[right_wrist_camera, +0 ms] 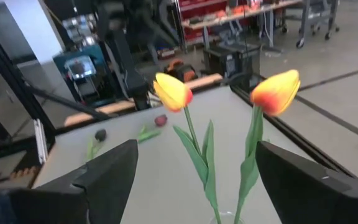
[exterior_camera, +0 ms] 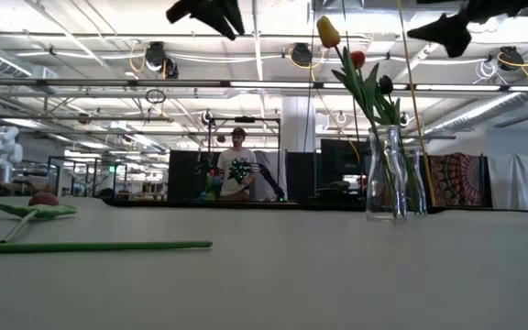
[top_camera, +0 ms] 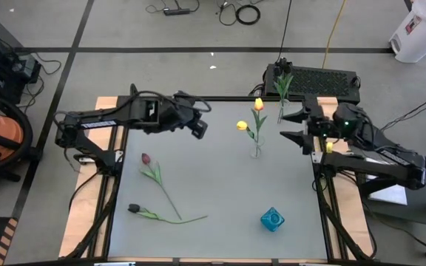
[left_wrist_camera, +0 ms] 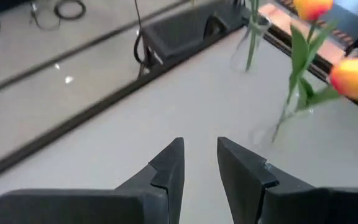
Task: Sort flowers into vase by color
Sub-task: Put the black tulip into the top transparent vase
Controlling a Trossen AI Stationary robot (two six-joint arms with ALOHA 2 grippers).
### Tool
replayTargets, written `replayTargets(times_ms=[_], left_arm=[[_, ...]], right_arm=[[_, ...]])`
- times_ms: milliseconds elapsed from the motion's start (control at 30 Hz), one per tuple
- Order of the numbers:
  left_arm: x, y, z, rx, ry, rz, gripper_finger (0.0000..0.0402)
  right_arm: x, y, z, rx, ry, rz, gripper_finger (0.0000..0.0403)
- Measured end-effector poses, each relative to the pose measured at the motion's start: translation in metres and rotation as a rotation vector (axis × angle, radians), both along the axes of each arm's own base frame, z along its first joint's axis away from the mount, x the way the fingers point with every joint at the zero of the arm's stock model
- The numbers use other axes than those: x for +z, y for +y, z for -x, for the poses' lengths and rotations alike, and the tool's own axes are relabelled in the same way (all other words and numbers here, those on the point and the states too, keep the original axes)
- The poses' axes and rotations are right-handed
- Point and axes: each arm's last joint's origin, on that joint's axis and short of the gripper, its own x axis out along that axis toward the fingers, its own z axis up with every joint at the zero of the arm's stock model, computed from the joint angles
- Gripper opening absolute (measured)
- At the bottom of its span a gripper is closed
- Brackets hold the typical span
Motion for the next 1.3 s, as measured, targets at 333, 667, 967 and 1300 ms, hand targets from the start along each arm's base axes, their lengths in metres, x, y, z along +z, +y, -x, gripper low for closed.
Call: replayTargets(times_ms=[333,667,967,1300], left_arm=[[-0.015,-0.025,0.017,0.048,0.158,0.156,0.0102],[-0.025,-0.048,0.047,0.222,0.344,0.253,0.0102],[-0.028,-0.075,0.057,0.295,0.319,0.333,0.0102],[-0.040,-0.119,0.069,0.370,0.346,0.584,0.0102]], right_arm=[[0.009,0.012,0.027,-0.001,-0.116,0.023,0.0318],[0.005,0.021,0.047,-0.008,-0.138,-0.012,0.0318],[-0.003,0.026,0.058,-0.010,-0.090,-0.034,0.0318],[-0.003,0.026,0.058,-0.006,-0.082,-0.001,0.0318]])
